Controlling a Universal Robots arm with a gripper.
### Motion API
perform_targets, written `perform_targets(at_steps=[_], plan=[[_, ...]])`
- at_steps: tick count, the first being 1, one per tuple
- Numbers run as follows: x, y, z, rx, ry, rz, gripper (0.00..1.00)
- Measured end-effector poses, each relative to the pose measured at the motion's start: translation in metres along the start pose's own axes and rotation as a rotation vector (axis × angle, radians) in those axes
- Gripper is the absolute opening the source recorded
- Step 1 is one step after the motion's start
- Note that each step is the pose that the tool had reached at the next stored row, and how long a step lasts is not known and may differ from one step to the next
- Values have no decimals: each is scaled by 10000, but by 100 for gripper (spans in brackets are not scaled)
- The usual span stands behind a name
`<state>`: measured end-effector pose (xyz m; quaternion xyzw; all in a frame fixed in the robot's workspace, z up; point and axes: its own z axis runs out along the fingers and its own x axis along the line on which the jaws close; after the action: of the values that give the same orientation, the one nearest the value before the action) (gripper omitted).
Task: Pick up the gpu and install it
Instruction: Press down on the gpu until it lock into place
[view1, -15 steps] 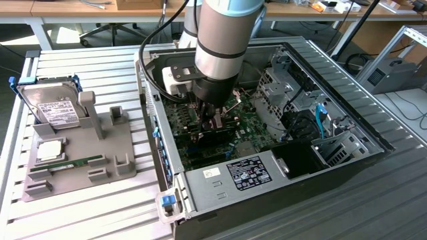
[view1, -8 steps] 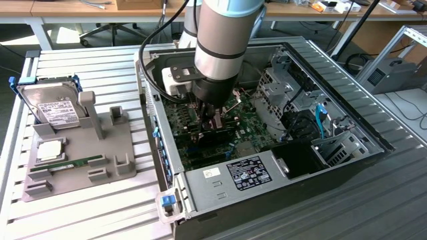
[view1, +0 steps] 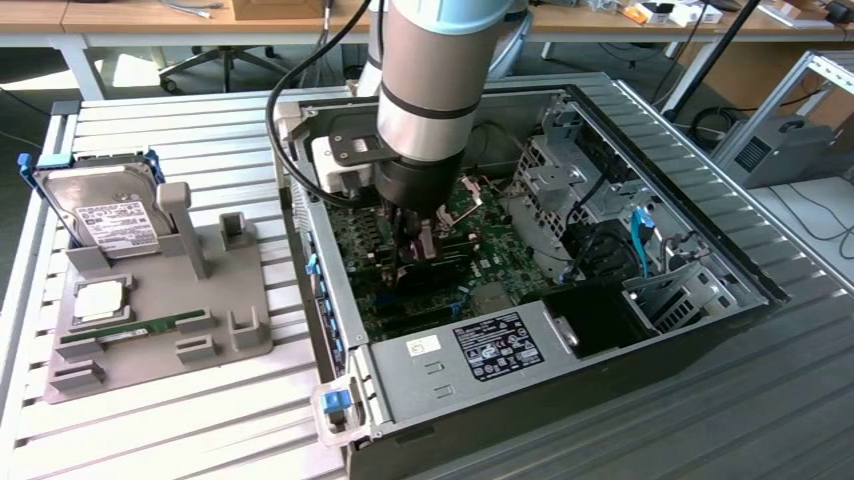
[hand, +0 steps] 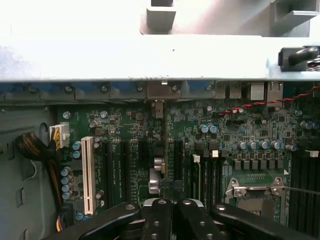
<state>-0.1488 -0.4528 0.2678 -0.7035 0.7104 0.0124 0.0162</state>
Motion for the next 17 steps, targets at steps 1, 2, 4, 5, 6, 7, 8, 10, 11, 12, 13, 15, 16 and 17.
perform_targets(at_steps=[1, 2, 4, 5, 6, 7, 8, 10, 11, 12, 13, 15, 16, 17], plan=[[0, 0, 0, -1, 1, -1, 11], [0, 0, 0, -1, 0, 0, 11], [0, 1, 6, 1, 0, 0, 11], [1, 1, 14, -1, 3, 0, 11], [2, 1, 25, -3, 7, 0, 11], [3, 1, 30, -5, 10, 1, 11], [2, 0, 29, -7, 12, 1, 11], [3, 1, 37, 1, -1, 0, 11], [3, 1, 36, 1, -1, 0, 11], [2, 0, 32, -4, 7, 0, 11], [-3, -3, 10, -17, 23, 2, 11], [-3, -7, -29, 13, -21, 2, 11], [-4, -9, -61, 19, -28, 1, 11], [-3, -9, -109, 5, -8, 0, 11]])
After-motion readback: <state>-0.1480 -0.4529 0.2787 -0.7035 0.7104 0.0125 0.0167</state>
